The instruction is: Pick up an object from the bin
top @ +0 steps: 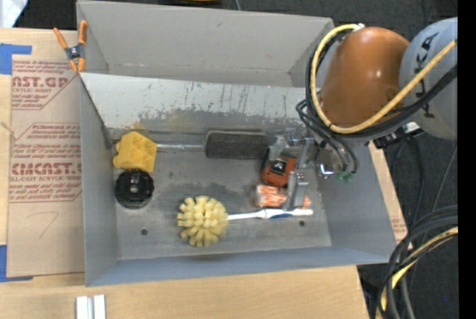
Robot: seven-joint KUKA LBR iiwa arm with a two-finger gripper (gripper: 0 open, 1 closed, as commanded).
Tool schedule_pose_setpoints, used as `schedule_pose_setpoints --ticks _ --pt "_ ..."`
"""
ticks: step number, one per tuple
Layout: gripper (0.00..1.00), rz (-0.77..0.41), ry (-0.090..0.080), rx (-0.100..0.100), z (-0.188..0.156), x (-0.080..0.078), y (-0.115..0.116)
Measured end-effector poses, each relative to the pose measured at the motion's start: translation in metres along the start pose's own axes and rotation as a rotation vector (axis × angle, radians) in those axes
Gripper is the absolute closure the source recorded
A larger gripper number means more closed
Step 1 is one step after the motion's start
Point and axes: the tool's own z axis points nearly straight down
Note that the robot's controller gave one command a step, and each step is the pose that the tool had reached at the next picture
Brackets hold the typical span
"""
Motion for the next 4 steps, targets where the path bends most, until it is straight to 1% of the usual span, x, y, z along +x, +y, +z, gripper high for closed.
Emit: schedule_pose_setpoints --ticks 1,2,3,4 --pt "0.00 0.000 -0.001 0.000 0.000 0.000 0.000" --pt "0.00 0.030 0.000 -0.001 0.020 0.004 -0.009" --pt "0.00 0.005 -0.002 0.000 0.031 0.019 -0.027" --pt "0.00 -0.207 -0.004 0.000 0.092 0.007 -0.038"
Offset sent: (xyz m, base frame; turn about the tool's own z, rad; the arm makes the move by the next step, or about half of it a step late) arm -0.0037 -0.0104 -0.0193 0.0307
